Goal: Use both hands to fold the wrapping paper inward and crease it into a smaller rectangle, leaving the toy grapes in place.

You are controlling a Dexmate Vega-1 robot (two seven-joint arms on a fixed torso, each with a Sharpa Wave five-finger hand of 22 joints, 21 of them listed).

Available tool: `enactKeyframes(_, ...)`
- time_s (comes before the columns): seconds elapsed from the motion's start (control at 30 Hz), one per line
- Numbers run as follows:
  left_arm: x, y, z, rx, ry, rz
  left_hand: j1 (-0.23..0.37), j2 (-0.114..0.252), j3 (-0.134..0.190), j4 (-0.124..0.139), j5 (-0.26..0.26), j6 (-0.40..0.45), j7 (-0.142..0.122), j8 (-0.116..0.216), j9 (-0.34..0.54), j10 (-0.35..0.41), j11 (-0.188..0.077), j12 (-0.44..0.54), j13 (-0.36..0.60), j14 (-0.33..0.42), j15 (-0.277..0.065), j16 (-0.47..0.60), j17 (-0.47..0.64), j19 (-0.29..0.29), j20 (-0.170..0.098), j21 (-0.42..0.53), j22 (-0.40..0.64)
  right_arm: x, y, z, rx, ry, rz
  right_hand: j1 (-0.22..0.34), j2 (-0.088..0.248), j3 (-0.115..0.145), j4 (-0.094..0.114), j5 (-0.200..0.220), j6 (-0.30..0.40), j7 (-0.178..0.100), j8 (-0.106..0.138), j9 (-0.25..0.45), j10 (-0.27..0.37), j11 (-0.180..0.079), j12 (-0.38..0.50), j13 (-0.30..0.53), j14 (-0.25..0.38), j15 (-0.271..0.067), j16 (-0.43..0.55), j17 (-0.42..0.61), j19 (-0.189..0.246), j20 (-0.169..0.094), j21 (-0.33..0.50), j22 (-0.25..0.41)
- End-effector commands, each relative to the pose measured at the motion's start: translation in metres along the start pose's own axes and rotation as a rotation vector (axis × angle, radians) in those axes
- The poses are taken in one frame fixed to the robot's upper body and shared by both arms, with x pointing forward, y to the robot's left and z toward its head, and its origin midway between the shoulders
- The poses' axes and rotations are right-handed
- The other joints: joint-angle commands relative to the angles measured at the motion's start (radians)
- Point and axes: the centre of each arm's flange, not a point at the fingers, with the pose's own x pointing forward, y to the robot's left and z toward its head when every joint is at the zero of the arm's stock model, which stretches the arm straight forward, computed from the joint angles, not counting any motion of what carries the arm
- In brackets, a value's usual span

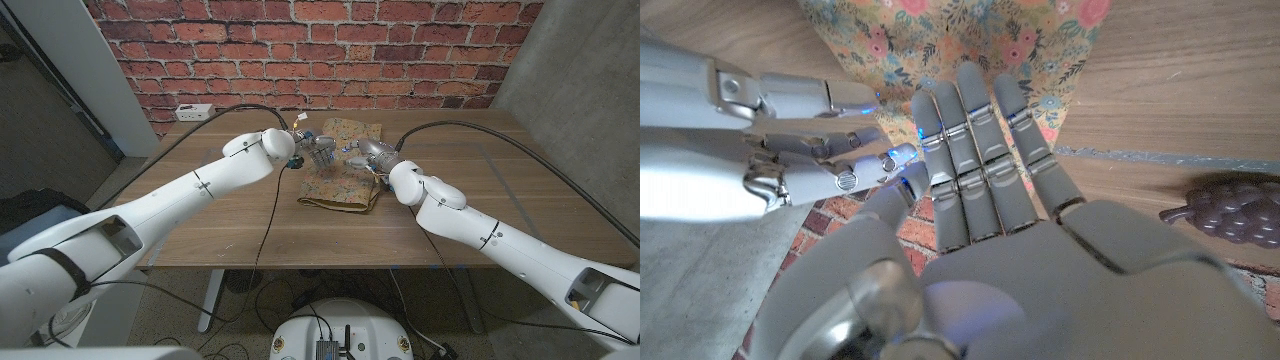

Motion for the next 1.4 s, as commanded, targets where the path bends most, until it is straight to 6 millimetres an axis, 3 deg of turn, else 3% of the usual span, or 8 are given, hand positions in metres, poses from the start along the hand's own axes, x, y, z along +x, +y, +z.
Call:
enactKeyframes(0.03,-0.02,0.011,-0.01,-0.142,-0.292,0.196,0.011,0.009,-0.006,-0.003,-0.01,-0.023,0.003,-0.023,-0.007,-0.028,0.007,-0.007,0.0,-0.034,0.004,-0.012,0.003,-0.047,0.013,-0.014,0.005,-0.016,-0.011,-0.015,0.168,-0.032,-0.139,-0.002,0.012,0.002,0.012,-0.001,-0.006,0.005,0.0,0.005,0.004,0.011,-0.001,0.003,0.007,-0.048,0.005,0.005,0.0,-0.004,-0.001,0.003)
enactKeyframes(0.3,-0.022,0.014,-0.021,-0.165,-0.401,0.21,0.017,-0.005,-0.004,-0.021,-0.038,-0.192,-0.02,-0.151,-0.052,-0.233,0.017,-0.127,-0.067,-0.27,0.024,-0.133,-0.04,-0.203,0.034,-0.067,0.004,-0.024,-0.016,-0.03,0.288,-0.039,-0.194,-0.004,0.017,0.003,0.014,-0.003,-0.006,0.012,0.0,0.005,0.003,0.022,0.0,0.003,0.011,-0.039,0.008,0.005,0.001,-0.009,0.0,0.003)
enactKeyframes(0.57,-0.025,0.014,-0.034,-0.231,-0.461,0.294,-0.018,-0.029,-0.044,-0.045,-0.094,-0.399,-0.088,-0.298,-0.107,-0.409,0.026,-0.248,-0.137,-0.47,0.061,-0.234,-0.108,-0.298,0.036,-0.117,0.001,-0.029,-0.018,-0.042,0.398,-0.049,-0.24,-0.006,0.019,0.004,0.016,-0.003,-0.011,0.019,-0.002,0.005,0.001,0.034,0.0,0.003,0.012,-0.031,0.009,0.006,0.002,-0.008,0.0,0.003)
enactKeyframes(0.73,-0.025,0.014,-0.041,-0.271,-0.486,0.318,-0.036,-0.04,-0.074,-0.053,-0.129,-0.52,-0.112,-0.351,-0.14,-0.5,0.026,-0.288,-0.171,-0.579,0.068,-0.27,-0.139,-0.36,0.054,-0.154,-0.001,-0.031,-0.019,-0.049,0.47,-0.063,-0.26,-0.01,0.018,0.003,0.018,-0.003,-0.02,0.022,-0.005,0.005,-0.005,0.037,-0.002,0.003,0.01,-0.024,0.009,0.006,0.001,-0.006,0.0,0.003)
enactKeyframes(0.93,-0.024,0.017,-0.05,-0.309,-0.512,0.328,-0.068,-0.053,-0.109,-0.051,-0.174,-0.64,-0.162,-0.358,-0.183,-0.614,0.017,-0.304,-0.215,-0.688,0.066,-0.284,-0.18,-0.415,0.049,-0.195,-0.002,-0.033,-0.02,-0.056,0.55,-0.079,-0.286,-0.028,0.013,-0.004,0.027,-0.004,-0.045,0.029,-0.012,0.004,-0.017,0.051,-0.005,0.003,0.003,-0.01,0.008,0.008,-0.007,-0.001,-0.002,0.004)
enactKeyframes(1.2,-0.025,0.018,-0.067,-0.379,-0.53,0.339,-0.099,-0.058,-0.14,-0.047,-0.224,-0.74,-0.196,-0.358,-0.227,-0.714,-0.002,-0.305,-0.265,-0.797,0.052,-0.287,-0.223,-0.454,0.027,-0.233,-0.003,-0.039,-0.018,-0.061,0.664,-0.114,-0.316,-0.091,-0.007,-0.028,0.053,-0.008,-0.093,0.038,-0.015,0.003,-0.045,0.073,-0.009,0.004,-0.021,0.015,0.0,0.011,-0.026,0.008,-0.006,0.005)
enactKeyframes(1.23,-0.026,0.019,-0.069,-0.386,-0.534,0.341,-0.105,-0.055,-0.144,-0.044,-0.235,-0.753,-0.199,-0.355,-0.235,-0.737,-0.018,-0.305,-0.276,-0.813,0.051,-0.287,-0.23,-0.463,0.022,-0.242,-0.003,-0.041,-0.017,-0.062,0.677,-0.117,-0.324,-0.099,-0.009,-0.031,0.056,-0.009,-0.101,0.038,-0.017,0.003,-0.05,0.077,-0.01,0.004,-0.021,0.016,0.001,0.011,-0.029,0.009,-0.007,0.005)
enactKeyframes(1.4,-0.027,0.025,-0.081,-0.434,-0.55,0.338,-0.136,-0.058,-0.163,-0.028,-0.269,-0.797,-0.201,-0.355,-0.255,-0.78,-0.037,-0.303,-0.306,-0.86,0.042,-0.286,-0.242,-0.484,0.005,-0.264,-0.003,-0.048,-0.014,-0.061,0.744,-0.128,-0.37,-0.175,-0.017,-0.058,0.091,-0.011,-0.145,0.048,-0.016,0.004,-0.076,0.091,-0.009,0.004,-0.039,0.031,-0.002,0.014,-0.04,0.013,-0.006,0.005)
